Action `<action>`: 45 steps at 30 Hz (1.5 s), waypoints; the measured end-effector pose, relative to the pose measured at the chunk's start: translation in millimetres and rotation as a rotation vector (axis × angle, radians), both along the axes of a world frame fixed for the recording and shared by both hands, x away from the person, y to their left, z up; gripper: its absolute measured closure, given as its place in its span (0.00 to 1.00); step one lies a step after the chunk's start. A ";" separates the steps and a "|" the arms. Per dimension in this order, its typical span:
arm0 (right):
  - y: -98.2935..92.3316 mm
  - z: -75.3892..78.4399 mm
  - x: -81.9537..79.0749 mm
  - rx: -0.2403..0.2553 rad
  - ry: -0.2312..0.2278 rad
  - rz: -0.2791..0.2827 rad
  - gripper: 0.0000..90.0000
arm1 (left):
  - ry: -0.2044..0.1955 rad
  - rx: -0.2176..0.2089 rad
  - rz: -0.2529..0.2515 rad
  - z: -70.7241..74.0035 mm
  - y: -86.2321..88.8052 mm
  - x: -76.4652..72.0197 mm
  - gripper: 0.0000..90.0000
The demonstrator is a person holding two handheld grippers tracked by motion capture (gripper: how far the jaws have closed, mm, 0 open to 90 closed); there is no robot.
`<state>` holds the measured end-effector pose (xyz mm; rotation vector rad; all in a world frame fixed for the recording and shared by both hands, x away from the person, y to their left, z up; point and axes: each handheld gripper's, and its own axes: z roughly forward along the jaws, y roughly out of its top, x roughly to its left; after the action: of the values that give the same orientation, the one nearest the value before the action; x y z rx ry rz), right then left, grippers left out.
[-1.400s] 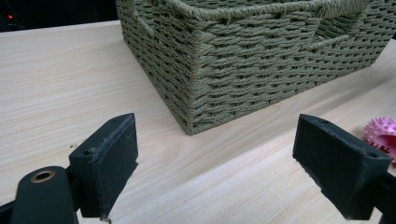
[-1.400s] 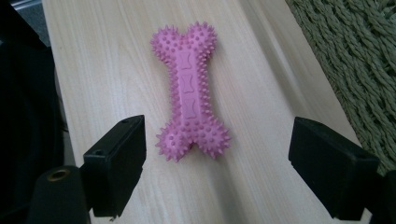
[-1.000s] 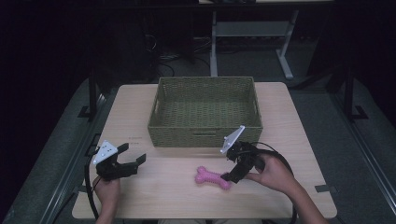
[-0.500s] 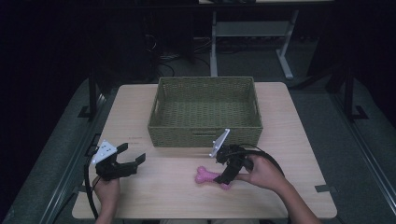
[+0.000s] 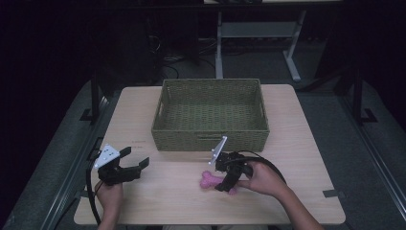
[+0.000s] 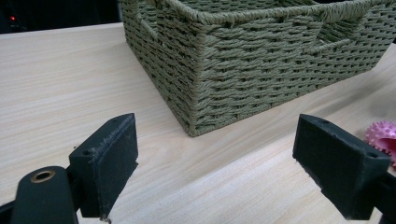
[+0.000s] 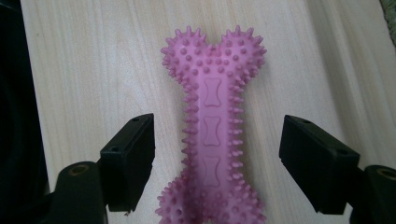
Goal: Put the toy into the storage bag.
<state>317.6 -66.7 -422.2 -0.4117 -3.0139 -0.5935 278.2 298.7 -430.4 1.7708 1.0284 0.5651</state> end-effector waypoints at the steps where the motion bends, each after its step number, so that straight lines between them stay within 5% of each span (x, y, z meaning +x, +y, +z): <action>1: 1.6 -1.0 0.0 -0.002 0.003 0.007 0.33 | 0.000 0.001 0.000 0.0 0.1 0.2 0.15; 38: 11.5 -13.6 -1.6 -0.078 -0.019 0.060 0.64 | -0.001 -0.007 0.007 0.1 3.1 0.6 0.15; 45: -2.1 -2.0 5.6 -0.012 0.008 0.034 0.64 | 0.001 -0.009 0.006 -0.1 3.0 0.6 0.15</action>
<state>323.2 -68.8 -424.1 -0.3611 -3.0119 -0.5700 278.8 301.7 -430.4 1.7611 1.0358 0.5629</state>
